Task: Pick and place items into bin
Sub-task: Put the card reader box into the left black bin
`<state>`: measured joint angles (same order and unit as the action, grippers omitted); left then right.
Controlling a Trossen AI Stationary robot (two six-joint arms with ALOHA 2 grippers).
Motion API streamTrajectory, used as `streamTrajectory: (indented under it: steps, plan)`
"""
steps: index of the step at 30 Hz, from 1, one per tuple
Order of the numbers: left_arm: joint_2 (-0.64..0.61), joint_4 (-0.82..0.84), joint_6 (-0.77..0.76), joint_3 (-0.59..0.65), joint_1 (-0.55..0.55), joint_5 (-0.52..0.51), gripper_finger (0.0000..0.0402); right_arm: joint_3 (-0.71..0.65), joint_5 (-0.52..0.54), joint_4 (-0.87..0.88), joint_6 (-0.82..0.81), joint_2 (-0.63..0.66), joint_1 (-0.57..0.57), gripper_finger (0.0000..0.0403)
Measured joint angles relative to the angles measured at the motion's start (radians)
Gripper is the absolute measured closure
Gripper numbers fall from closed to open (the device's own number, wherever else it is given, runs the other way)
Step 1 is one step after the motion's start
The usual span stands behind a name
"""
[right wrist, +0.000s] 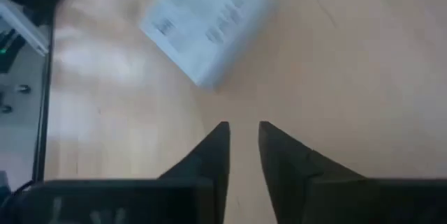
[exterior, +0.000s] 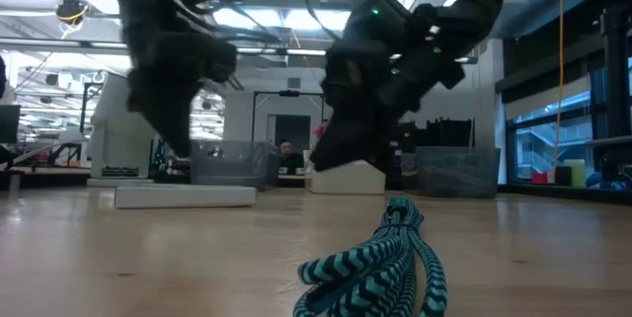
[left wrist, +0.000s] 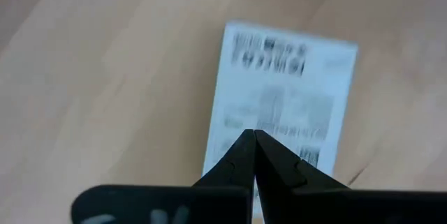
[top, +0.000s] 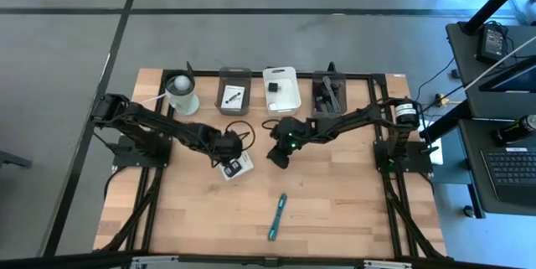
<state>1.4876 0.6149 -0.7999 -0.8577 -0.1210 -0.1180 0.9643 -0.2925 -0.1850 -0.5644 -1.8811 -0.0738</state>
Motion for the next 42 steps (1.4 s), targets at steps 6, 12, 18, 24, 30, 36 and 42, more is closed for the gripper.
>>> streamTrajectory:
  steps: [6, 12, 18, 24, 30, 36, 42]
  plan:
    - [-0.047, 0.093, -0.136, 0.009, -0.117, -0.169, 0.04, 0.098, 0.002, 0.003, 0.226, -0.033, 0.011, 0.0282]
    - [-0.065, 0.102, -0.181, 0.064, -0.132, -0.21, 0.04, 0.165, 0.002, 0.05, 0.232, -0.089, 0.011, 0.0268]
    - [-0.065, 0.029, -0.117, 0.123, -0.09, -0.142, 0.04, 0.168, 0.002, 0.055, 0.176, -0.121, 0.025, 0.0267]
    - [-0.065, -0.065, 0.016, 0.132, -0.055, -0.128, 0.0399, 0.168, 0.035, 0.04, 0.259, -0.152, 0.071, 0.0267]
    - [-0.048, -0.07, 0.063, 0.132, -0.032, -0.122, 0.0399, 0.168, 0.091, 0.033, 0.258, -0.169, 0.093, 0.0267]
    - [0.005, -0.086, 0.079, 0.132, -0.026, -0.083, 0.04, 0.168, 0.09, 0.036, 0.146, -0.17, 0.093, 0.0267]
    - [0.036, -0.123, 0.066, 0.132, -0.036, -0.057, 0.04, 0.168, 0.048, 0.046, 0.094, -0.17, 0.093, 0.0267]
